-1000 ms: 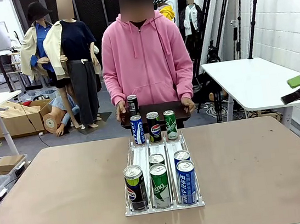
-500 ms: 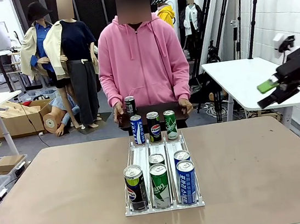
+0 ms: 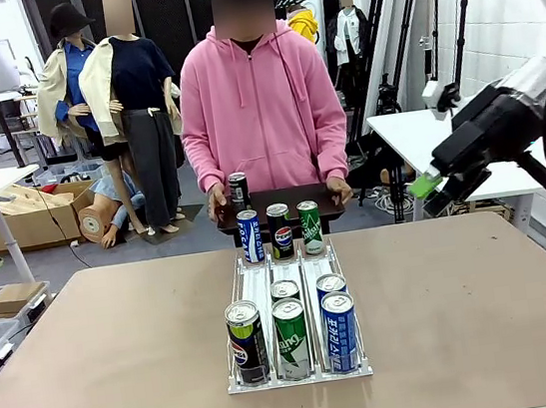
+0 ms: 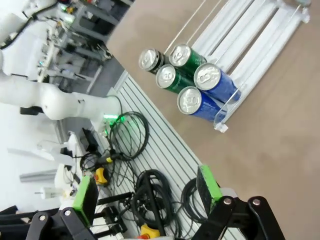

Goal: Retrieve and hand over the desired beverage to the person.
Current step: Pick up another can of the same type that the person held from the Automatic Can Dispenser.

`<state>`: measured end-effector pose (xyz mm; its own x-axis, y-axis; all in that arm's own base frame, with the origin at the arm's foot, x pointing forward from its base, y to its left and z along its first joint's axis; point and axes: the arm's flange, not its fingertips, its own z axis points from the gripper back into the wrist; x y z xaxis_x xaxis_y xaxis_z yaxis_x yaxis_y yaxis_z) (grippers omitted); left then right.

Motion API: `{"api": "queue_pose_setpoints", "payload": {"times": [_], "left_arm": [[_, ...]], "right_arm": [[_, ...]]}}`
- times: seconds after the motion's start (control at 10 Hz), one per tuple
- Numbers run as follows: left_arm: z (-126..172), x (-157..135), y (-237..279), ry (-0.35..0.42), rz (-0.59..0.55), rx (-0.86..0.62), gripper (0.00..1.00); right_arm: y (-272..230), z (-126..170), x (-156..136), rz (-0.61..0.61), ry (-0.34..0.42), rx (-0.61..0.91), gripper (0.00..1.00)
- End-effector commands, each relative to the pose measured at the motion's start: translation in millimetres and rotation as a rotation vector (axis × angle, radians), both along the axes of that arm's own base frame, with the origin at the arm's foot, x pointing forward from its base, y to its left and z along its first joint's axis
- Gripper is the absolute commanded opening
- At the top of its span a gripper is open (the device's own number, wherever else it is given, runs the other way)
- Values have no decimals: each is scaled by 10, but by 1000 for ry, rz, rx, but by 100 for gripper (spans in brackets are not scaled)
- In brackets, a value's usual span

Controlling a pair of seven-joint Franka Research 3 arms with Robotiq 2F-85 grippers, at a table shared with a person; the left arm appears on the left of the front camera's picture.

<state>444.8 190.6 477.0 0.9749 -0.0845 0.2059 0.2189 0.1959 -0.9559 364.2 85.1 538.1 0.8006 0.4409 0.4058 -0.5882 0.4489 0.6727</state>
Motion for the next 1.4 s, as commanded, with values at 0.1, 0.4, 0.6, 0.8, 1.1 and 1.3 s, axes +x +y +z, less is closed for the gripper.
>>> {"api": "queue_pose_setpoints", "payload": {"times": [0.1,0.4,0.6,0.8,1.1,1.3], "left_arm": [[4,-50,-24,-4,15,11,100],[4,-50,-24,-4,15,11,100],[4,-50,-24,-4,15,11,100],[4,-50,-24,-4,15,11,100],[4,-50,-24,-4,15,11,100],[4,-50,-24,-4,15,11,100]], "right_arm": [[345,-96,-31,17,17,-124,100],[774,-211,-24,29,-7,-259,100],[1031,-339,-2,11,-44,-339,100],[1257,-426,42,1,-75,-427,100],[1540,-583,163,-12,-84,-565,100],[1689,-640,178,-25,-88,-627,100]]}}
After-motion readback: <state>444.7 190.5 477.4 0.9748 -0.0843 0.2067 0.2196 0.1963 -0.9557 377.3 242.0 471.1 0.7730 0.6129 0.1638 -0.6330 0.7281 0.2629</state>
